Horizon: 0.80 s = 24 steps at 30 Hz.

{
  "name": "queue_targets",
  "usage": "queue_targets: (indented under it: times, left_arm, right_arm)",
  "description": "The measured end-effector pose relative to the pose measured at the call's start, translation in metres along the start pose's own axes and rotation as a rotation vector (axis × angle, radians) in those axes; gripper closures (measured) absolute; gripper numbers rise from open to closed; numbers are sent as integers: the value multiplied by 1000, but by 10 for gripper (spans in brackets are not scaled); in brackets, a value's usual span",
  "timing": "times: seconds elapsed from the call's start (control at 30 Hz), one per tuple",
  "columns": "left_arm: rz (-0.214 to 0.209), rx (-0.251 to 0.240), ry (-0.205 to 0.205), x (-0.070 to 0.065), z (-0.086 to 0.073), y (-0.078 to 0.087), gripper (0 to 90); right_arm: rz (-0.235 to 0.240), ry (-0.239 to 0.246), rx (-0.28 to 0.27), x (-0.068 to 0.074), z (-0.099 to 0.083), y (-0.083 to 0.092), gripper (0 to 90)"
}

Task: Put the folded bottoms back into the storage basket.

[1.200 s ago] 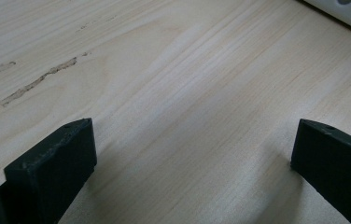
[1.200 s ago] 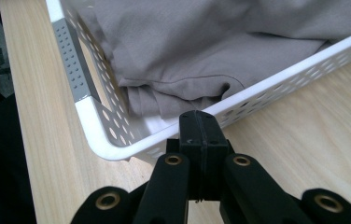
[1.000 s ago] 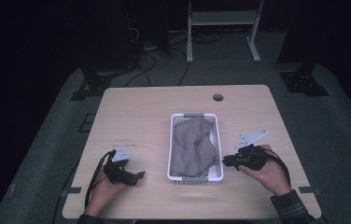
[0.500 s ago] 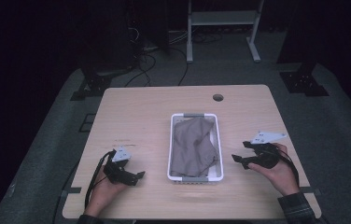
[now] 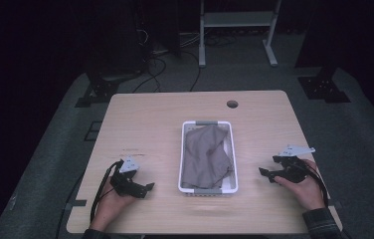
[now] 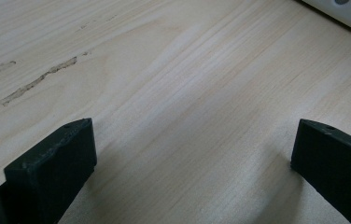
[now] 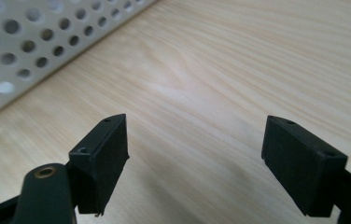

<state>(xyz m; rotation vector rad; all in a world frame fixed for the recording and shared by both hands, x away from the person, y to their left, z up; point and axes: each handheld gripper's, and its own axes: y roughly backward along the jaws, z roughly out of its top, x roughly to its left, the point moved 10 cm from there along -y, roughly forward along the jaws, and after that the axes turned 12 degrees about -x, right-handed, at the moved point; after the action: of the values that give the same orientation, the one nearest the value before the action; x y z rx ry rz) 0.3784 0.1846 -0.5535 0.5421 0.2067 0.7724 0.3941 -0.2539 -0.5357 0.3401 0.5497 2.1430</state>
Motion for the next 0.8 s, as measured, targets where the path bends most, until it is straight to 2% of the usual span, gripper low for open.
queue_targets:
  times: [0.03,0.07,0.1,0.2,0.43,0.8]
  left_arm:
    - [0,0,0,0,0,0,0]
    - [0,0,1,0,0,0,0]
    - [0,0,1,0,0,0,0]
    - [0,0,1,0,0,0,0]
    - [0,0,0,0,0,0,0]
    - [0,0,0,0,0,0,0]
  right_arm:
    - [-56,20,27,-6,-5,-3,195]
    - [-72,38,49,-8,-9,-5,195]
    - [-69,34,65,-7,-12,-6,193]
    - [-51,8,55,-6,-14,-8,185]
    - [-64,-5,9,-11,-15,-11,134]
    - [-67,-4,12,-12,-15,-11,126]
